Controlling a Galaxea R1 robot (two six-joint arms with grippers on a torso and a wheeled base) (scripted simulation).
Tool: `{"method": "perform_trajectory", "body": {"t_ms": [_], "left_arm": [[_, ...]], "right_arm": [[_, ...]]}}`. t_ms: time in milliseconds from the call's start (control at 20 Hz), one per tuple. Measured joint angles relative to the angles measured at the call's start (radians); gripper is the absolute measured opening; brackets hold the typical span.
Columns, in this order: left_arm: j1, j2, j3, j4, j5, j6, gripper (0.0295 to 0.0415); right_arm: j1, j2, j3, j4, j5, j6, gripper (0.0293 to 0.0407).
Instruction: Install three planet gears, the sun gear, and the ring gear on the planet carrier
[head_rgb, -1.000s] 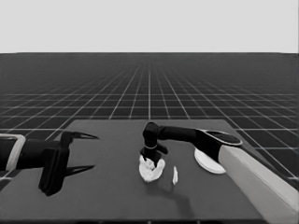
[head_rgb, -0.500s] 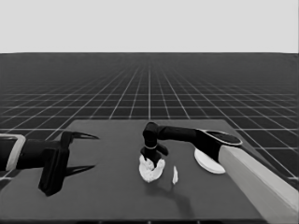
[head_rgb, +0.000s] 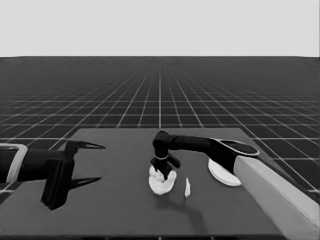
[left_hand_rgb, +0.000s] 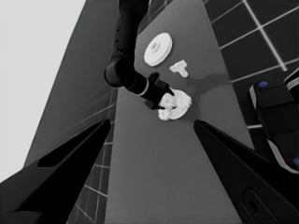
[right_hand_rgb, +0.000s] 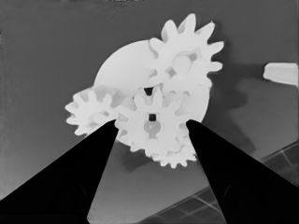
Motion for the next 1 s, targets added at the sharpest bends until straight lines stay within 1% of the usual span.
{"method": "perform_trajectory", "body": {"t_ms": [1000], "left_arm": [[0.000,0.000,0.000,0.000,0.000,0.000,0.0385]], "right_arm": [[0.000,0.000,0.000,0.000,0.000,0.209,0.0309]]}}
